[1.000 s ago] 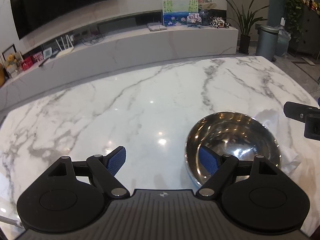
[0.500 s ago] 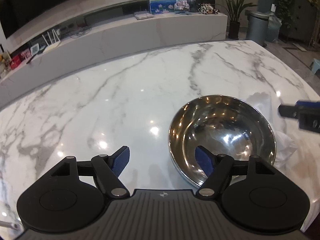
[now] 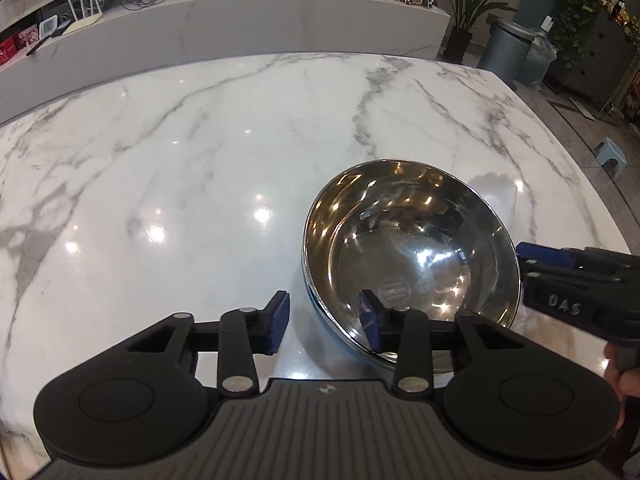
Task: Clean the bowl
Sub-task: 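Grasp the white paper towel with the right gripper while the left gripper grips the bowl rim, then lift the paper towel with the right gripper and lower it into the bowl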
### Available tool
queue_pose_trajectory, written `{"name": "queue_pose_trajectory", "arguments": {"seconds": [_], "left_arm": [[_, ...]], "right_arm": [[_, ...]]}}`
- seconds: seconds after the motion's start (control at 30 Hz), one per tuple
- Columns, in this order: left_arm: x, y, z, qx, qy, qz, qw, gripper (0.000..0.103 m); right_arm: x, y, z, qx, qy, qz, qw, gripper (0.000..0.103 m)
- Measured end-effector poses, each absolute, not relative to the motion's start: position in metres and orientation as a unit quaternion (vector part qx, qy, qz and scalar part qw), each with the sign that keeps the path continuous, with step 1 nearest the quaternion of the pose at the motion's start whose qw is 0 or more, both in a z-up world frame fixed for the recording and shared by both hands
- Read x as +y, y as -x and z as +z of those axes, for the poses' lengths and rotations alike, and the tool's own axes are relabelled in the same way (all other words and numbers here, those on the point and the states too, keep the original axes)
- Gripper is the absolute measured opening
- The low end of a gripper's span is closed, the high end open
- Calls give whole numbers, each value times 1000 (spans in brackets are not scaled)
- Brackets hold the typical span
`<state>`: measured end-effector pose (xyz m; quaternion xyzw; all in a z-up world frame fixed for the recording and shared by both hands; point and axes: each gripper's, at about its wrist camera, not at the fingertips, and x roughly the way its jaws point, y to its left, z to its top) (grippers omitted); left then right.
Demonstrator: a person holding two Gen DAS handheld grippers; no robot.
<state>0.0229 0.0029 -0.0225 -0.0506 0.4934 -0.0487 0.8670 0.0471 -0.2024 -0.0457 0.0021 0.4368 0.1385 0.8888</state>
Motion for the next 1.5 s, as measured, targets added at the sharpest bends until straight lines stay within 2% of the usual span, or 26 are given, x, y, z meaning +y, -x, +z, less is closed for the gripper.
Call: {"name": "queue_pose_trajectory", "arguments": {"seconds": [0.27,0.5,0.63,0.83,1.27,1.5], "left_arm": [[-2,-29,-27,502,49,-47,862,20],[-3,-29,-26,502,42,-44,863,19],[-5,-29,-26,500,38,-40,864,19],[-7,-29,-26,501,35,-39,864,19],[-7,-28,-20,480,41,-54,875,22],[-15,-29,-13,461,6,-44,886,11]], "right_arm": [[-194,-47,-47,437,20,141,888,16],[-204,-30,-11,358,31,130,924,15],[-210,-22,7,320,-4,165,933,15],[-194,-17,5,324,0,220,920,15],[-187,-16,-3,340,33,207,917,15],[-185,-8,3,320,29,239,917,15]]}}
